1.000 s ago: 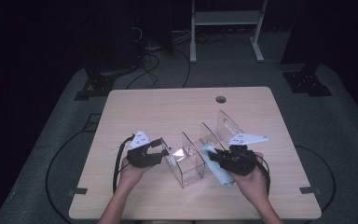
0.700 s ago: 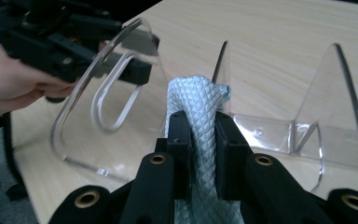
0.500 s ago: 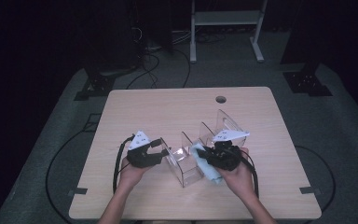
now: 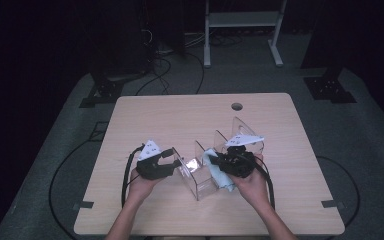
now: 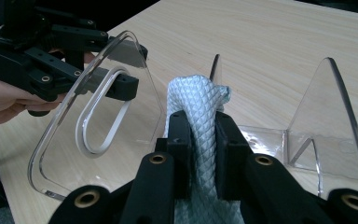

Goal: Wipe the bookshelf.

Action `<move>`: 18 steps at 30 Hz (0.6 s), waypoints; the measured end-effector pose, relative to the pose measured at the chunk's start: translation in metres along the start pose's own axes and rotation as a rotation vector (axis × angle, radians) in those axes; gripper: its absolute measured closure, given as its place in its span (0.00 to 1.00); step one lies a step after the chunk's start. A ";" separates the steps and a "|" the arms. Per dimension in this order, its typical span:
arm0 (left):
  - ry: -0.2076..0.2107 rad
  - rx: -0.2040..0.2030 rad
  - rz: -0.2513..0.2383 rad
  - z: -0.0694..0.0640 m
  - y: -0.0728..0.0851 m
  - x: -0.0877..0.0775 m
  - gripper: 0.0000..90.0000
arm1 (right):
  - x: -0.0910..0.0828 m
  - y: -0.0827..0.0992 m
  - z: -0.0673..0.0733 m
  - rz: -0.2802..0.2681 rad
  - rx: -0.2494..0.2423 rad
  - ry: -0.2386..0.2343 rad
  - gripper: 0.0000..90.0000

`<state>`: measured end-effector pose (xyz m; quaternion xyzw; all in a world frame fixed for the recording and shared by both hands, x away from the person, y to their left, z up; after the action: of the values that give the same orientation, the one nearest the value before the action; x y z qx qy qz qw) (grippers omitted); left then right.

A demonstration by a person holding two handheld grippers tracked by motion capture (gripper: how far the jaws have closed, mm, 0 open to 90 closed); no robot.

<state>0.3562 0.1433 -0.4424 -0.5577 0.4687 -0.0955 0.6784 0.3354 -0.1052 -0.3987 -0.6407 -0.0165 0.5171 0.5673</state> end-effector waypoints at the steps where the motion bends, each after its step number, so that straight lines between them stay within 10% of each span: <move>1: 0.001 0.005 0.003 0.000 0.000 0.000 0.51 | -0.001 0.000 0.000 0.002 -0.001 0.000 0.87; 18: -0.004 -0.002 0.000 -0.001 -0.001 0.000 0.51 | 0.004 -0.007 -0.003 0.018 -0.011 0.007 0.87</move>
<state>0.3559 0.1424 -0.4419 -0.5583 0.4676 -0.0940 0.6788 0.3431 -0.1025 -0.3966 -0.6457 -0.0117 0.5197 0.5593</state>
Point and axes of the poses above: each handheld gripper's, and its own axes: x roughly forward along the jaws, y roughly out of its underside, z roughly to its left, the point moved 3 cm from there along x, roughly forward along the jaws, and after that the axes turned 6 degrees about z, right-handed, at the moved point
